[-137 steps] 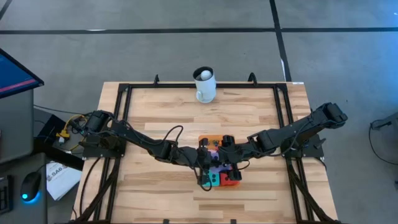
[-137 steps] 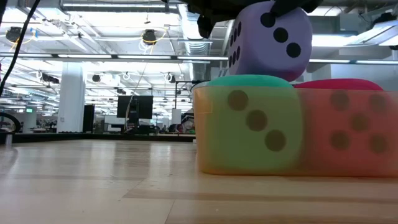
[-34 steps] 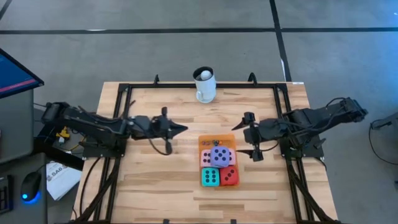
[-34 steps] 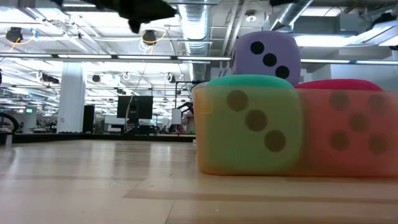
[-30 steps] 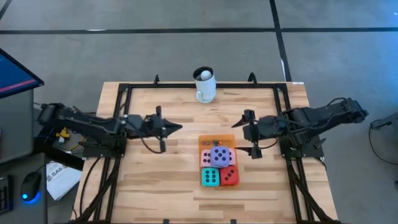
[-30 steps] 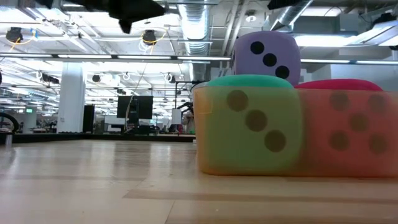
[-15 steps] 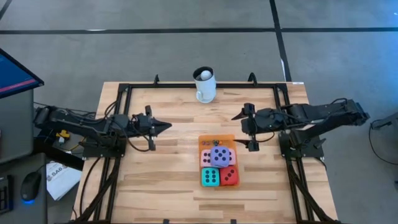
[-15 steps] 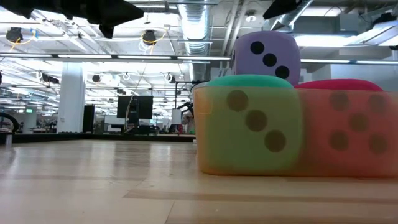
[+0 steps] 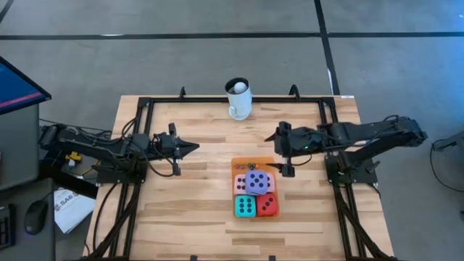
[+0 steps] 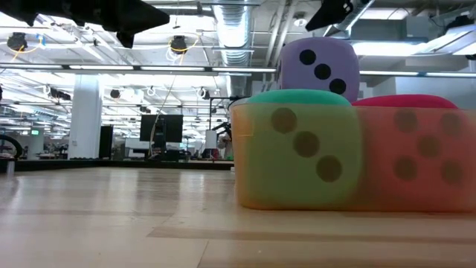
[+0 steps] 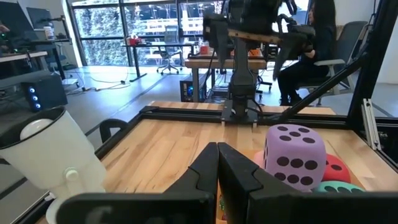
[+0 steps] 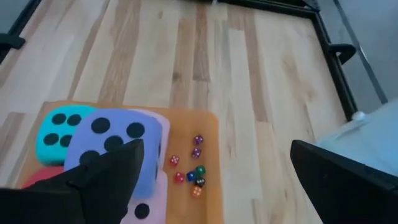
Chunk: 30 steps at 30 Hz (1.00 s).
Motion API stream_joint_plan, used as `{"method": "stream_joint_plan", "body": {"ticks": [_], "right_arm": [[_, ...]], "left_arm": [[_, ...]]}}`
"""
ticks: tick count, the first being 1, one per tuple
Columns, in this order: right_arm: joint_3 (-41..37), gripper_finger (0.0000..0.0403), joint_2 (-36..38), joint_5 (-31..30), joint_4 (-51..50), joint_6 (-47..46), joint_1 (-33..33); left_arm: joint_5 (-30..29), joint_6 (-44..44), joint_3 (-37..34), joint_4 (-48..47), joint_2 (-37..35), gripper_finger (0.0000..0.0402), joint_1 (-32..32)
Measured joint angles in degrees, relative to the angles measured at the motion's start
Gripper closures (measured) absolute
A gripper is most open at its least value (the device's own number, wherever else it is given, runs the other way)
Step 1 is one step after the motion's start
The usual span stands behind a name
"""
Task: Pick & Place Dice
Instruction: Return to Home Position
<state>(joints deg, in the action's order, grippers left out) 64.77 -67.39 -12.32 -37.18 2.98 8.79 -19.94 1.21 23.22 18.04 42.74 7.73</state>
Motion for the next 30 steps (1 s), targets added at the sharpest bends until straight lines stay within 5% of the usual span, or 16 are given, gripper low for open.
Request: {"method": "stream_joint_plan", "body": {"ticks": [14, 23, 30], "right_arm": [[2.24, 0.0027, -11.26, 0.40, 4.18, -3.24, 0.20], [6.58, 0.0156, -9.62, 0.33, -0.21, 0.07, 0.44], [6.56, 0.0296, -9.25, 0.24, -1.82, 0.30, 0.42]], "left_arm": [[0.04, 0.02, 0.02, 0.27, -0.39, 0.0402, 0.00], [0.07, 0.02, 0.02, 0.05, -0.39, 0.0402, 0.00], [0.09, 0.02, 0.02, 0.48, -0.39, 0.0402, 0.00]]}}
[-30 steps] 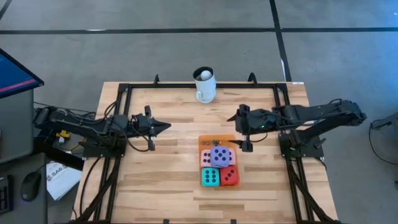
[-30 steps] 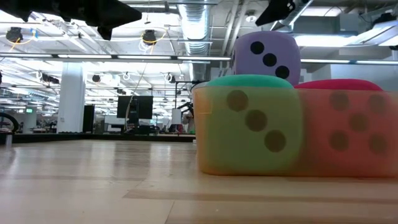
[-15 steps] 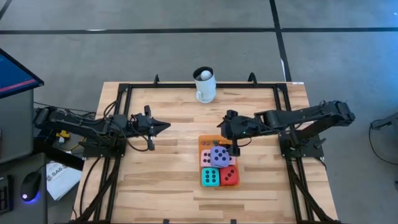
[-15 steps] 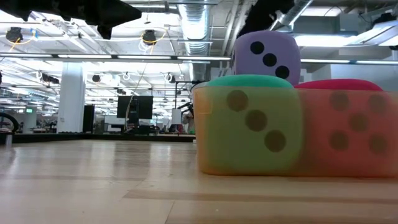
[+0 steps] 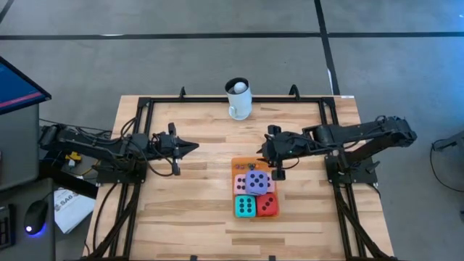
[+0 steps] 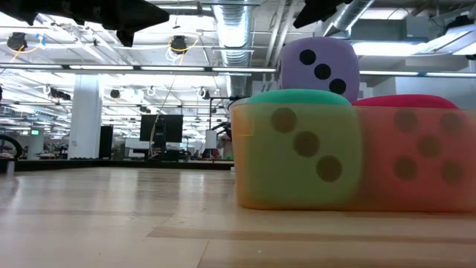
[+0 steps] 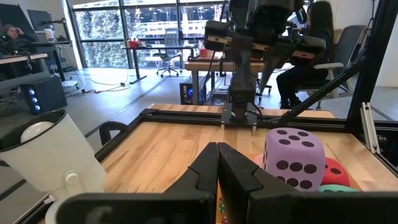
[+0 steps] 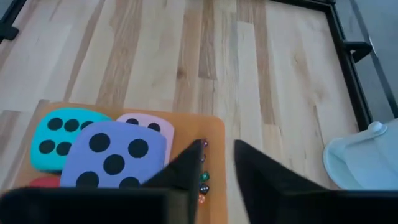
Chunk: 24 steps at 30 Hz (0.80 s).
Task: Pick & Place Dice
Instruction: Return to Home Position
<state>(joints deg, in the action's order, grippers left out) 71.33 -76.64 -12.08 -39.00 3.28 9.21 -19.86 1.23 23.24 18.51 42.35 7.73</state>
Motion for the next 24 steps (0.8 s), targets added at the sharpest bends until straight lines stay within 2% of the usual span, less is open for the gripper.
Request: {"method": "stream_joint_plan", "body": {"ticks": [4, 6, 12, 18, 24], "right_arm": [[-0.02, 0.0370, 0.11, 0.02, 0.53, 0.34, -1.23], [-0.02, 0.0394, 0.56, 0.00, 0.67, 0.34, -2.06], [-0.04, 0.0383, 1.28, 0.00, 1.42, -0.14, -4.44], [-0.04, 0.0399, 1.55, 0.00, 1.29, -0.25, -5.02], [-0.04, 0.0395, 1.55, 0.00, 1.27, 0.45, -4.99]], "left_arm": [[-0.02, 0.00, 0.00, -0.03, 0.00, 0.0402, 0.00], [-0.02, 0.00, 0.00, -0.02, 0.00, 0.0402, 0.00], [-0.02, 0.00, 0.00, -0.03, 0.00, 0.0402, 0.00], [-0.04, 0.00, 0.00, -0.01, 0.00, 0.0402, 0.00], [-0.04, 0.00, 0.00, -0.01, 0.00, 0.0402, 0.00]]}}
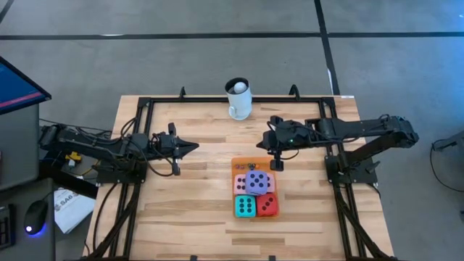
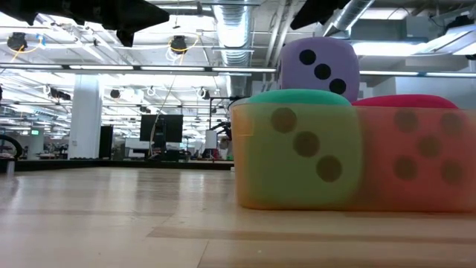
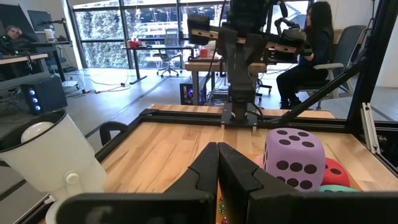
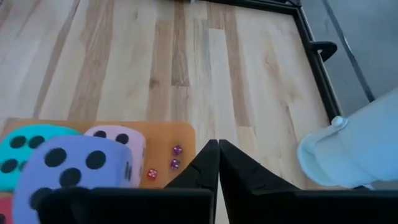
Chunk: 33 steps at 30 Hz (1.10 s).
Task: Pick & Place Dice
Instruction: Return to Home Position
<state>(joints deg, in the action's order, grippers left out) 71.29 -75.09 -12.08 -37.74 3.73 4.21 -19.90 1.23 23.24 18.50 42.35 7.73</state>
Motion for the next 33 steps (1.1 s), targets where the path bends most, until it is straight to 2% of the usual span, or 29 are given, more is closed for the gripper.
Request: {"method": "stream_joint_plan", "body": {"ticks": [4, 13, 33], "right_arm": [[0.00, 0.0396, 0.00, 0.00, -0.17, 2.21, -1.07], [0.00, 0.0397, 0.00, 0.01, -5.63, -0.29, -1.82], [-0.11, 0.0398, 0.15, 0.07, -2.82, -0.07, -2.41]], "left_arm": [[0.00, 0.00, 0.00, 0.00, 0.00, 0.0402, 0.00], [-0.02, 0.31, 0.00, -0.02, 0.00, 0.0402, 0.01], [-0.02, 2.96, 0.02, -0.37, -1.24, 0.0402, -0.80]]}}
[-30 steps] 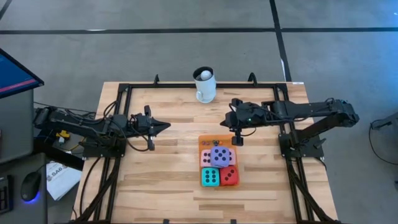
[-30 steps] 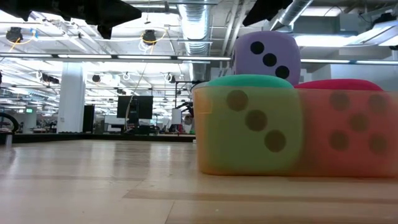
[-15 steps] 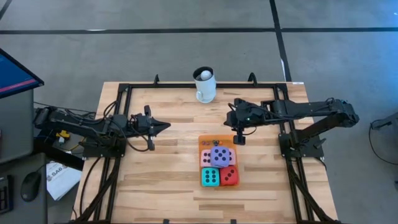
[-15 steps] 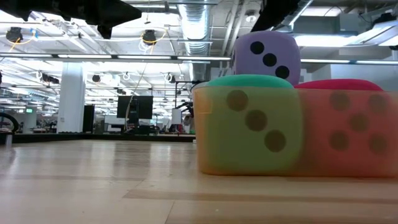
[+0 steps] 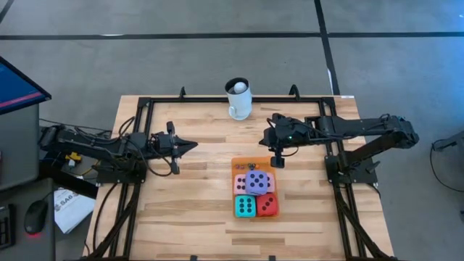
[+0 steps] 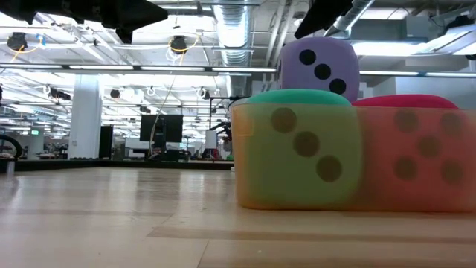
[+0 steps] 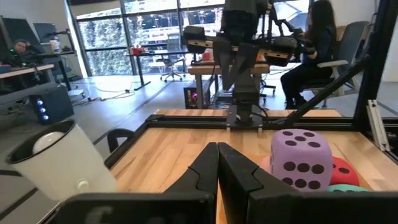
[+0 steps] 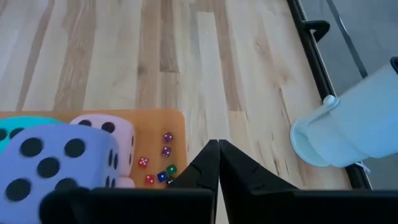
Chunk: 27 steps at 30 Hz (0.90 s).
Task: Pick & Place Dice
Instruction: Return to Home Position
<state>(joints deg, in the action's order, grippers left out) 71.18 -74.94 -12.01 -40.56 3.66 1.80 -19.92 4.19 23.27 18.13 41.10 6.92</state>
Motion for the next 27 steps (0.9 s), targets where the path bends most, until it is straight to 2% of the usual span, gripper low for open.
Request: {"method": "stream_joint_plan", "body": {"ticks": [9, 19, 27], "right_arm": [[-5.15, 0.0398, 0.11, 0.35, 6.40, -3.16, -3.20], [-10.62, 0.0398, 3.29, 3.17, 16.45, -6.05, -4.94], [-16.05, 0.0398, 8.09, 3.15, 24.60, -14.66, -6.14]], "left_arm": [[0.00, -1.34, 0.00, -5.09, -4.48, 0.0401, -0.62], [0.00, -1.47, -0.02, -6.63, -4.65, 0.0402, -0.60], [0.19, -1.85, -0.02, -6.45, -4.28, 0.0402, -0.57]]}}
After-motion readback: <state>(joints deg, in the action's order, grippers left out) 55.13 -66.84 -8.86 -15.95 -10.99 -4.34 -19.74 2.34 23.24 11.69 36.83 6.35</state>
